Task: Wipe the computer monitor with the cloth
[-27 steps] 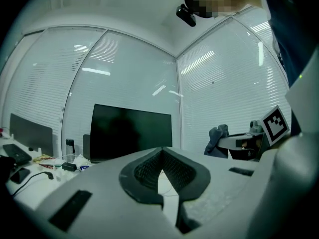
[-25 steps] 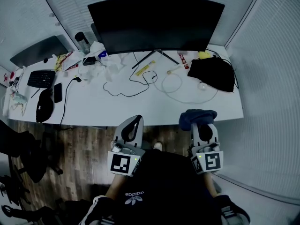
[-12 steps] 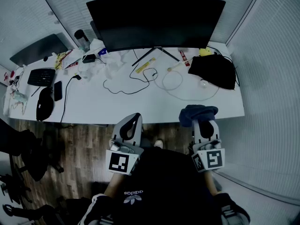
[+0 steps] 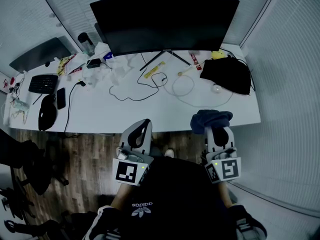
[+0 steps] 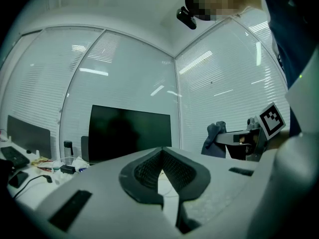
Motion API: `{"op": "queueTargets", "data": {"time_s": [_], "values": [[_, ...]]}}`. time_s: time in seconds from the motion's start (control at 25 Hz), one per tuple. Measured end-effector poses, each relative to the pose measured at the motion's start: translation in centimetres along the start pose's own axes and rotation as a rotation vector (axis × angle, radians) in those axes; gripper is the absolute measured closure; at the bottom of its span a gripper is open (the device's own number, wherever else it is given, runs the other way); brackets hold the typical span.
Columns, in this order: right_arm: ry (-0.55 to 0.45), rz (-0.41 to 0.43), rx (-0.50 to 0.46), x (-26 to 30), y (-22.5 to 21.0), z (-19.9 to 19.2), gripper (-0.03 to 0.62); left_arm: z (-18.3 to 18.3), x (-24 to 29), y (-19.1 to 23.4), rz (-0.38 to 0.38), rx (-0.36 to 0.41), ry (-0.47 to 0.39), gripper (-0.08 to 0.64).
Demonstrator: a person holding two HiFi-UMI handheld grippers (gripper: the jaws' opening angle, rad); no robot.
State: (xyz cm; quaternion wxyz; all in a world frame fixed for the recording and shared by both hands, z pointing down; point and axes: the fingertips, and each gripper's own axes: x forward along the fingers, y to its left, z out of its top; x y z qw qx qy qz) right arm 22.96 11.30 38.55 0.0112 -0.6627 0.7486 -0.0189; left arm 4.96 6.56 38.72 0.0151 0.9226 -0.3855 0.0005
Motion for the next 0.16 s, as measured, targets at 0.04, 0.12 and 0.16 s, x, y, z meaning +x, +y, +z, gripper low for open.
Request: {"op": "queueTargets", "data": {"time_s": [0.04, 0.12, 0.16], "values": [[-0.002, 0.001, -0.002, 0.05, 0.0, 0.04, 0.545, 0.0, 0.07, 0.01, -0.001, 0.002, 0.0, 0.555], [-0.004, 0.002, -0.003, 0.15, 0.01, 0.11, 0.545, 0.06, 0.18, 0.04, -0.002, 0.003, -0.003, 0.555], [-0.005, 0.002, -0.003, 0.2, 0.01, 0.13, 0.545, 0.11, 0.23, 0.06, -0.002, 0.003, -0.004, 0.557]]}}
